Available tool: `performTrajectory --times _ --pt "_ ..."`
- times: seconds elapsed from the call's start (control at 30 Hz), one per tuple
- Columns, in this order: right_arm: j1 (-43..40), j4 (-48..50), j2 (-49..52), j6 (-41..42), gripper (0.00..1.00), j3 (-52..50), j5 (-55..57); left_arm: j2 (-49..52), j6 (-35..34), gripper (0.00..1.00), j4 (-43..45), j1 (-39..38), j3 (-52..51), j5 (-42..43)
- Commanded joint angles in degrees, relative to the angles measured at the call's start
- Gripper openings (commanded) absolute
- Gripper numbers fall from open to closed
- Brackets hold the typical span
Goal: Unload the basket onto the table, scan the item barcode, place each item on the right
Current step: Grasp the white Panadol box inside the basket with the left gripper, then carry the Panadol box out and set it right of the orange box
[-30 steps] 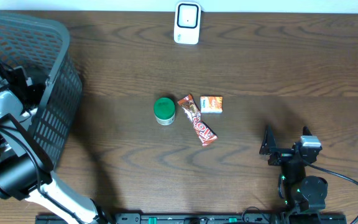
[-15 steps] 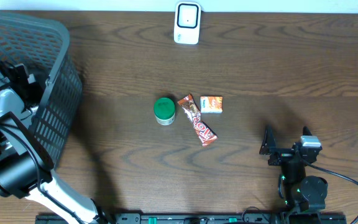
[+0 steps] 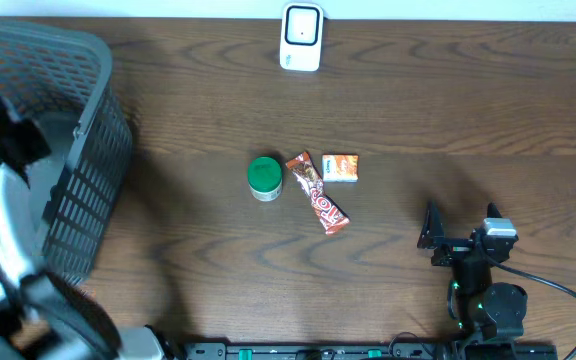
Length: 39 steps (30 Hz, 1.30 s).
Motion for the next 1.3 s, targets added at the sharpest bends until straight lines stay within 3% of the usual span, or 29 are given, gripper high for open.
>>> performTrajectory --times 0.0,0.13,0.37,0.6,0.77,0.93,1.27 --pt "-0.1 -0.2 -0.1 -0.8 0.99 0.0 -0.1 -9.8 -4.7 0.44 -1.4 0.1 0.6 -0.8" --pt "-0.1 -0.2 -0.1 -0.7 0.99 0.0 -0.1 -20.3 -8.0 0.44 -4.3 0.1 0.6 1.7" --pt "-0.1 -0.2 -0.1 -0.8 0.99 0.0 -0.1 -32.4 -16.1 0.44 -11.2 -3.0 0.6 17.3" --pt "-0.1 -0.2 -0.1 -0.8 0.99 0.0 -0.1 -33.7 -21.1 0.44 -13.7 -19.6 0.6 23.6" --pt "-0.1 -0.2 -0.1 -0.7 0.99 0.0 -0.1 -29.6 -22.2 0.44 -12.6 -36.5 0.6 22.1" --pt "-0.1 -0.2 -0.1 -0.8 0.99 0.0 -0.1 -21.0 -23.1 0.44 -9.7 -52.7 0.6 13.5" --pt "-0.1 -0.2 -0.1 -0.7 0.99 0.0 -0.1 1.6 -24.3 0.44 4.8 -71.0 0.6 10.9"
